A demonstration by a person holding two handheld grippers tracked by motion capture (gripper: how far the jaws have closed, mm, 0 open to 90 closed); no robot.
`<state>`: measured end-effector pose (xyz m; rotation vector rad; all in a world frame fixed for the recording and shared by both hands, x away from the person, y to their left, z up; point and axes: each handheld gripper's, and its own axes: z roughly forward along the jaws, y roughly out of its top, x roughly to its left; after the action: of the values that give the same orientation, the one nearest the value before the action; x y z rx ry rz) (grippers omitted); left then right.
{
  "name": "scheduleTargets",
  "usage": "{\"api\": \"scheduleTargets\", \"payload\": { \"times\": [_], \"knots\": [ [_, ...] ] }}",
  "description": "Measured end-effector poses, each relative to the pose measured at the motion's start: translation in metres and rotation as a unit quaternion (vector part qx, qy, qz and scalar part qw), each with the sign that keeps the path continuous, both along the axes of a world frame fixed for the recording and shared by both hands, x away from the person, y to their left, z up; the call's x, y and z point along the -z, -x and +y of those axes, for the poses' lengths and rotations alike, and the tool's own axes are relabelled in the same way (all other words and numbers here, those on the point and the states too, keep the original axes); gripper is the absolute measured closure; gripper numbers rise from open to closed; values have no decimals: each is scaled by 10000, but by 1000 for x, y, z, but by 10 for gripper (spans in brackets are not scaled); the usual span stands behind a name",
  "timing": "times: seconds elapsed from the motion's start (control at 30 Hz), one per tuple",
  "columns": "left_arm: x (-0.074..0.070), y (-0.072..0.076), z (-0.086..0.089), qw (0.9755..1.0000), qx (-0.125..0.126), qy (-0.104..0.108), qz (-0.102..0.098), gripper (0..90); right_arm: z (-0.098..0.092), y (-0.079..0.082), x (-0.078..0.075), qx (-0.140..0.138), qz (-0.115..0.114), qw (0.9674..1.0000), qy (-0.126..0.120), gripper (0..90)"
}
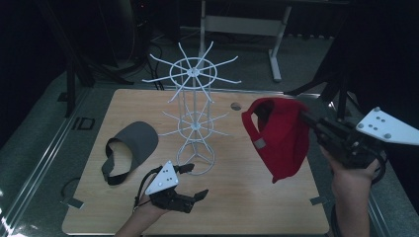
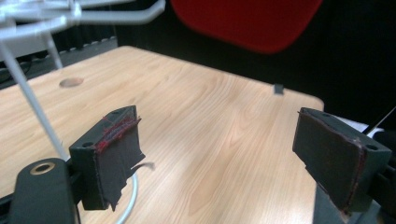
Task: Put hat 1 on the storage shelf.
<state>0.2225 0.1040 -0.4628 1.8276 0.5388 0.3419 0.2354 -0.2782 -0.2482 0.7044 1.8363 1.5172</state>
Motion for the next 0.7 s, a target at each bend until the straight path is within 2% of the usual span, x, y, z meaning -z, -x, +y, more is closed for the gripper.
{"api": "scheduleTargets", "payload": {
  "times": [0.3,0.43,0.53,0.7],
  "knots": [
    [26,1,7,9996,-146,-46,228,152,7,-20,-28,115,-78,9998,-114,885],
    [34,2,9,9995,-205,-84,210,152,16,-33,-37,195,-57,9998,-51,885],
    [40,1,10,9995,-227,-79,204,152,21,-42,-40,260,-40,9997,19,885],
    [49,0,13,9991,-342,-72,247,152,28,-57,-35,255,137,9996,57,885]
  ]
}}
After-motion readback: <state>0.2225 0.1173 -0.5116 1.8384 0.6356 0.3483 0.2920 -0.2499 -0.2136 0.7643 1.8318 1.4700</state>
